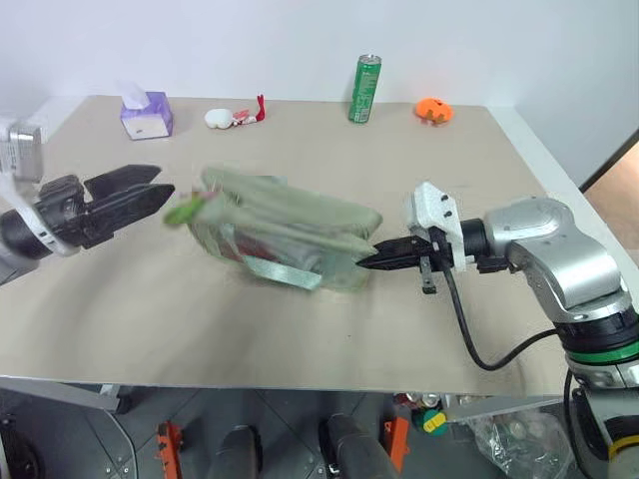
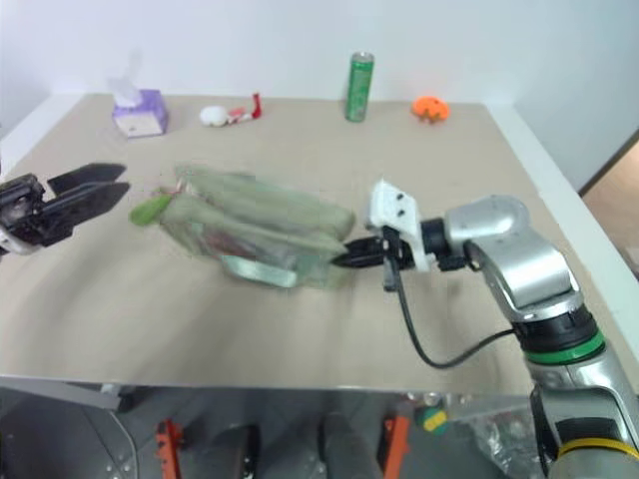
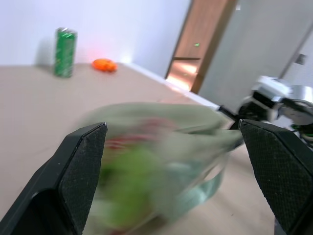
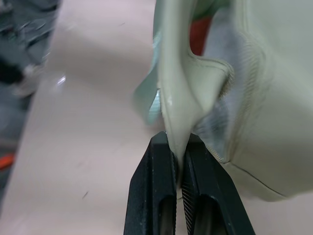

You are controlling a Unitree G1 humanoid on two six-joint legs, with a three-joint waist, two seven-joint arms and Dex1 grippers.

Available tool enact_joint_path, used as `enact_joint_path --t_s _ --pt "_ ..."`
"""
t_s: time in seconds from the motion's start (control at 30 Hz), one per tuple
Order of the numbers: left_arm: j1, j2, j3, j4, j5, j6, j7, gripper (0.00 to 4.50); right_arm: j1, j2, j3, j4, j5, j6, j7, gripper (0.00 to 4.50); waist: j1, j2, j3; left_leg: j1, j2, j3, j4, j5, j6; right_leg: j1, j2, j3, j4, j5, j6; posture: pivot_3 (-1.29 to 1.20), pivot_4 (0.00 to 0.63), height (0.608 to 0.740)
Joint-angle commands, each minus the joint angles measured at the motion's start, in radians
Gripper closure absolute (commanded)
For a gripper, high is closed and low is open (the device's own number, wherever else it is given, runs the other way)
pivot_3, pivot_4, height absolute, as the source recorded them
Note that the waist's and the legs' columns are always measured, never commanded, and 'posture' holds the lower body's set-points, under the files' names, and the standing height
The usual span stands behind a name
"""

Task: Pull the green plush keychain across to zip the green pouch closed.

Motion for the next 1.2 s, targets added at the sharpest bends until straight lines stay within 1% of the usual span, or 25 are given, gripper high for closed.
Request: enact_joint_path --t_s 0.03,0.17,0.23,0.47,0.57,0.7,0.8,0.9,1.0,1.2 --pt "0.02 0.038 0.047 0.02 0.015 -0.008 -0.018 0.0 -0.024 -0.036 -0.041 0.071 -0.016 -0.075 0.057 4.49 0.0 0.0 0.0 0.0 0.0 0.0 0.0 0.0 0.0 0.0 0.0 0.0 0.0 0.0 0.0 0.0 0.15 0.74" --pt "0.031 0.042 0.049 0.04 0.025 -0.007 -0.018 0.0 -0.062 -0.032 -0.041 0.141 -0.037 -0.115 0.067 4.49 0.002 0.0 0.0 0.001 -0.001 0.0 0.002 0.0 0.0 0.001 -0.001 0.0 0.0 0.001 0.001 0.0 0.15 0.74" --pt "0.03 0.039 0.036 0.035 0.031 -0.004 -0.018 0.0 -0.096 -0.009 -0.029 0.177 -0.059 -0.125 0.048 4.49 0.002 0.0 0.0 0.001 -0.001 0.0 0.002 0.0 0.0 0.001 -0.001 0.0 0.0 0.001 0.001 0.0 0.15 0.74" --pt "0.021 0.024 0.033 0.027 0.023 0.004 -0.011 0.0 -0.147 0.069 -0.016 0.185 -0.081 -0.103 -0.004 4.49 -0.001 0.0 0.0 0.001 0.0 0.0 0.001 0.0 0.0 0.0 0.0 -0.001 0.0 0.002 0.0 0.0 0.15 0.74" --pt "0.031 0.02 0.03 0.016 0.021 0.011 -0.006 0.0 -0.15 0.082 -0.011 0.183 -0.092 -0.101 -0.004 4.49 -0.004 0.0 0.0 0.002 0.002 0.002 0.0 0.0 0.0 0.0 0.0 -0.001 0.0 0.003 -0.002 0.0 0.15 0.74" --pt "0.077 0.03 0.047 -0.02 0.012 0.034 -0.011 0.0 -0.148 0.083 -0.019 0.171 -0.092 -0.09 0.0 4.49 -0.004 0.0 0.0 0.003 0.002 0.002 0.0 0.0 0.0 0.0 0.001 -0.001 0.0 0.003 -0.003 0.0 0.15 0.74" --pt "0.187 0.072 0.061 -0.112 0.029 0.041 -0.065 0.0 -0.152 0.088 -0.019 0.166 -0.089 -0.073 -0.002 4.49 -0.007 0.0 0.0 0.004 0.003 0.003 0.0 0.0 0.0 0.0 0.001 0.0 0.0 0.003 -0.003 0.0 0.15 0.74" --pt "0.269 0.118 0.114 -0.204 0.005 0.06 -0.097 0.0 -0.153 0.104 -0.008 0.172 -0.099 -0.071 -0.01 4.49 -0.007 0.0 0.0 0.004 0.003 0.003 -0.001 0.0 0.0 0.0 0.001 0.0 0.0 0.003 -0.004 0.0 0.15 0.74" --pt "0.293 0.134 0.129 -0.25 -0.003 0.055 -0.101 0.0 -0.158 0.121 -0.004 0.181 -0.102 -0.071 -0.011 4.49 -0.006 0.0 0.0 0.004 0.004 0.002 -0.001 0.0 0.0 0.0 0.002 -0.001 0.0 0.003 -0.004 0.0 0.15 0.74" --pt "0.286 0.124 0.108 -0.244 0.007 0.047 -0.073 0.0 -0.163 0.14 -0.006 0.18 -0.109 -0.071 -0.01 4.49 -0.008 0.0 0.0 0.006 0.005 0.003 -0.001 0.0 0.0 0.002 0.004 0.0 0.001 0.004 -0.006 0.0 0.15 0.74"
